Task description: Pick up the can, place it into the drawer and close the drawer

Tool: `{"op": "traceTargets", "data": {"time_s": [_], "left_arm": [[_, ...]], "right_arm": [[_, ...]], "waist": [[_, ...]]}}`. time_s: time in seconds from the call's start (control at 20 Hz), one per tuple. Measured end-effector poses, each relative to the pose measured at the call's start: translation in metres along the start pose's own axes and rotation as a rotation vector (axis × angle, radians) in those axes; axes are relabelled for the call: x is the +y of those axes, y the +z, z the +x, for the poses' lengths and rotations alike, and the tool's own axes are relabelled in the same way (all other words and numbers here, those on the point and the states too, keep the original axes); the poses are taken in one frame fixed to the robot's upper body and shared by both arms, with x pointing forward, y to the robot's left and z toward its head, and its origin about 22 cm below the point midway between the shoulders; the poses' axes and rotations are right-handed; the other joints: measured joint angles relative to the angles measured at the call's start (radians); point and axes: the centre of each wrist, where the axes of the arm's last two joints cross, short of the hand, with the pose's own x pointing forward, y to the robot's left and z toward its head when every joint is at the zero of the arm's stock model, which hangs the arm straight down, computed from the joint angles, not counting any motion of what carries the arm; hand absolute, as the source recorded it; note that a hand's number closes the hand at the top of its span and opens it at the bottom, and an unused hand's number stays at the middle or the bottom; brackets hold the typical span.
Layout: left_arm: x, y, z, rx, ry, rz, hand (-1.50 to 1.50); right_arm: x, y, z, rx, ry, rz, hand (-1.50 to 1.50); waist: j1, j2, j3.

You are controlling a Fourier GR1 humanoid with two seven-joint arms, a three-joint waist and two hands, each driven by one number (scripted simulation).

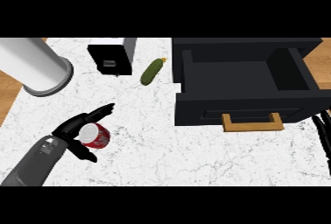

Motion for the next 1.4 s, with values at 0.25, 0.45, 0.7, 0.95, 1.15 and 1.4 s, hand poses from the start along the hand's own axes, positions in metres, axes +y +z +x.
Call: {"op": "traceTargets", "data": {"time_s": [0.25,0.45,0.7,0.95,1.15,1.4], "left_arm": [[-0.007,-0.014,0.001,-0.010,0.000,-0.030,-1.50],[-0.012,-0.022,0.002,-0.024,0.000,-0.050,-1.50],[-0.020,-0.029,0.002,-0.047,0.001,-0.074,1.50],[-0.028,-0.039,0.005,-0.062,0.040,-0.099,1.50],[-0.033,-0.044,0.007,-0.071,0.068,-0.127,1.50],[-0.027,-0.025,-0.003,-0.100,0.172,0.249,1.50]], "right_arm": [[-0.001,0.000,0.005,0.000,-0.009,-0.001,-1.50],[-0.002,0.001,0.005,0.005,-0.006,0.009,-1.50],[-0.003,0.008,0.005,0.006,-0.022,-0.003,-1.50],[-0.005,0.013,0.010,0.007,-0.019,-0.018,-1.50],[-0.003,0.013,0.007,0.002,-0.023,-0.024,-1.50],[-0.009,0.016,0.007,0.004,-0.011,-0.046,-1.50]], "waist": [[0.003,-0.001,0.000],[0.003,-0.001,0.001],[0.006,-0.004,0.003],[0.012,-0.007,0.003],[0.015,-0.007,0.002],[0.042,-0.012,0.003]]}}
